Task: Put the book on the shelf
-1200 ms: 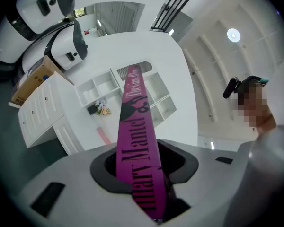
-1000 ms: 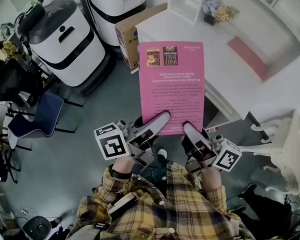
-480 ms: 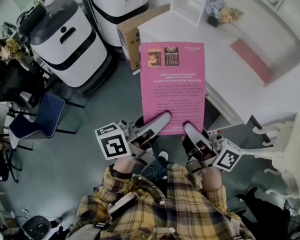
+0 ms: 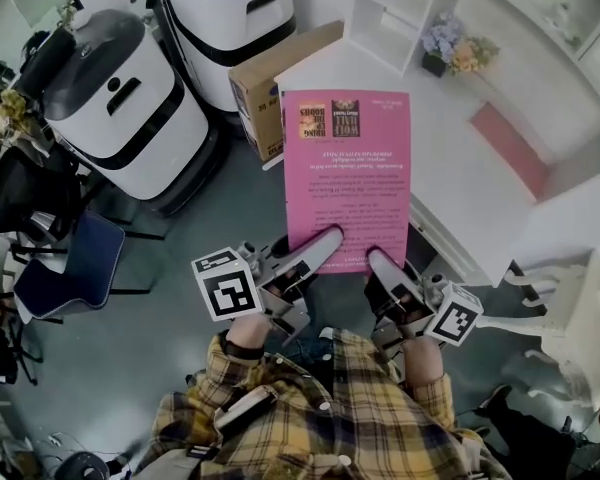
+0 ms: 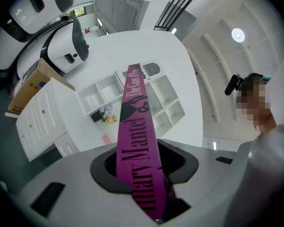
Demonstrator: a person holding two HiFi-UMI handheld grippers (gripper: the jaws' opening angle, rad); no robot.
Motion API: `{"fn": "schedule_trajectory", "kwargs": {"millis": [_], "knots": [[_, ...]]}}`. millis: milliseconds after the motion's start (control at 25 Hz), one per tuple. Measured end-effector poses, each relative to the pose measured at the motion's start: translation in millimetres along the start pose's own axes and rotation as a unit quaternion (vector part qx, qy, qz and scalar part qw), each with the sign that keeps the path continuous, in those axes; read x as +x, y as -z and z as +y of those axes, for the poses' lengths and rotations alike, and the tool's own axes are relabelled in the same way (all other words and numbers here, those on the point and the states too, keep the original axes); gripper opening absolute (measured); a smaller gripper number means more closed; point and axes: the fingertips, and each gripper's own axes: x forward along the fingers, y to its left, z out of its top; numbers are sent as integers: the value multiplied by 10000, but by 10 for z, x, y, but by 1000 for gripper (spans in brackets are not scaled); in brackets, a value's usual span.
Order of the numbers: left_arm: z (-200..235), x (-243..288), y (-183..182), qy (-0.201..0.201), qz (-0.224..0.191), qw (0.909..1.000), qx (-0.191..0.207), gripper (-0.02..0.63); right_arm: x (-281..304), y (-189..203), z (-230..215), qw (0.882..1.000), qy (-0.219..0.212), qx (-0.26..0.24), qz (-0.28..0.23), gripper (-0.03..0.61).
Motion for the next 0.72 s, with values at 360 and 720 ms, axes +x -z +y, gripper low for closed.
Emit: {"fn": "schedule_trajectory", "kwargs": {"millis": [360,720], "knots": [[20,-5,-2,211,19,9997,110,163,1,7,-18,9995,52,-311,-39,169],[32,5,5,323,0,9994,135,164,-7,-2,-20,9989,97,-461,-24,169]]}}
